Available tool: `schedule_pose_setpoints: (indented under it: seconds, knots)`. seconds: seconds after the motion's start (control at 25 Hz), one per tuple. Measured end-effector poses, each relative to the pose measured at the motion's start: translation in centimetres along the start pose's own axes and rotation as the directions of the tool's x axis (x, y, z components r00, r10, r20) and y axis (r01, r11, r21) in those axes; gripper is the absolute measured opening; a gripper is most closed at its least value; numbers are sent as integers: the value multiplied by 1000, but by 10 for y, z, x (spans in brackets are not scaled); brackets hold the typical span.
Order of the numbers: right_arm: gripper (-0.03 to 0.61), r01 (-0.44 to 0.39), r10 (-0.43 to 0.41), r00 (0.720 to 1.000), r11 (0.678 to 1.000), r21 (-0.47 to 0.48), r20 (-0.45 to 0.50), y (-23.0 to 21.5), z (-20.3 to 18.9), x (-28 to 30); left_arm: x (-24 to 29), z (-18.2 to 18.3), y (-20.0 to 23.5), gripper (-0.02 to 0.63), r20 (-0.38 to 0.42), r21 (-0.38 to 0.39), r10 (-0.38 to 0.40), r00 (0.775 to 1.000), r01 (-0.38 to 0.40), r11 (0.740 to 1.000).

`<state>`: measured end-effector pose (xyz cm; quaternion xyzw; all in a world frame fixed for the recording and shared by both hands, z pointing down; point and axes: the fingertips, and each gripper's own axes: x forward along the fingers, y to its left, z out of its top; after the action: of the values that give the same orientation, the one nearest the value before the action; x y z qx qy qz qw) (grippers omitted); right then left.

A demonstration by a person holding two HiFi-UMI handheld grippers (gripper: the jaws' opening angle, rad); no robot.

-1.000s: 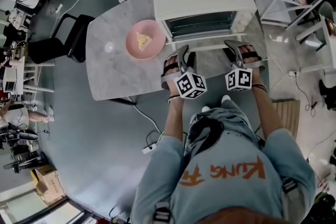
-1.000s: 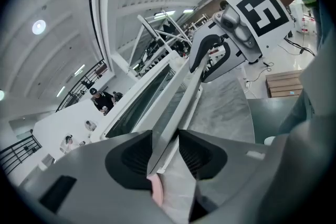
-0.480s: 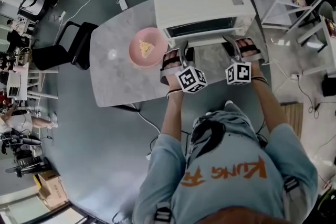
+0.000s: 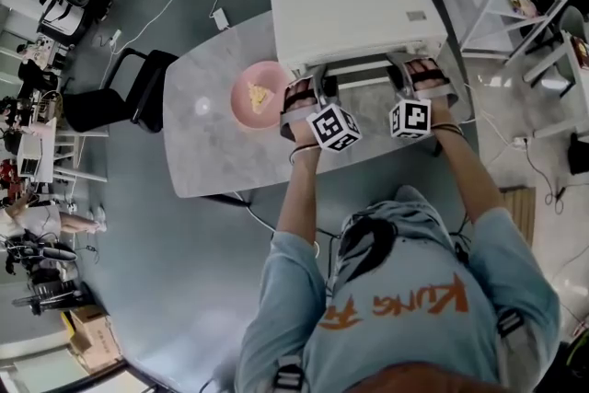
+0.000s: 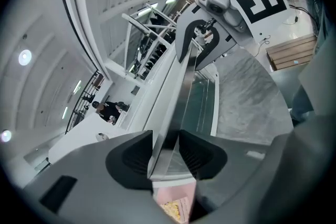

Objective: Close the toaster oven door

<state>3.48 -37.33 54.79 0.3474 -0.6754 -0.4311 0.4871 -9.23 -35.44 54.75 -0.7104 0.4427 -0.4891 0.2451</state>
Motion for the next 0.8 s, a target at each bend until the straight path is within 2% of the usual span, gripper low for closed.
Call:
schedule_pose_setpoints:
  seconds: [0.36,0.56,0.68,0.8]
  knots:
    - [109,12,-12,1000,999,31,-3,-5,1,9,13,0,3,144,-39,17,8,999,-7,1000]
    - [117,-93,93,996,988,122,7,7,-1,8,14,0,-3,144,-52,10,-46,998,46,999]
    - [184,-168,168,986,972,166,16,13,-2,9,10,1,-10,179,-46,40,-110,993,112,993]
    - [267,-238,232,971,935,263,55,15,3,5,3,2,-15,246,-24,44,-183,983,183,982]
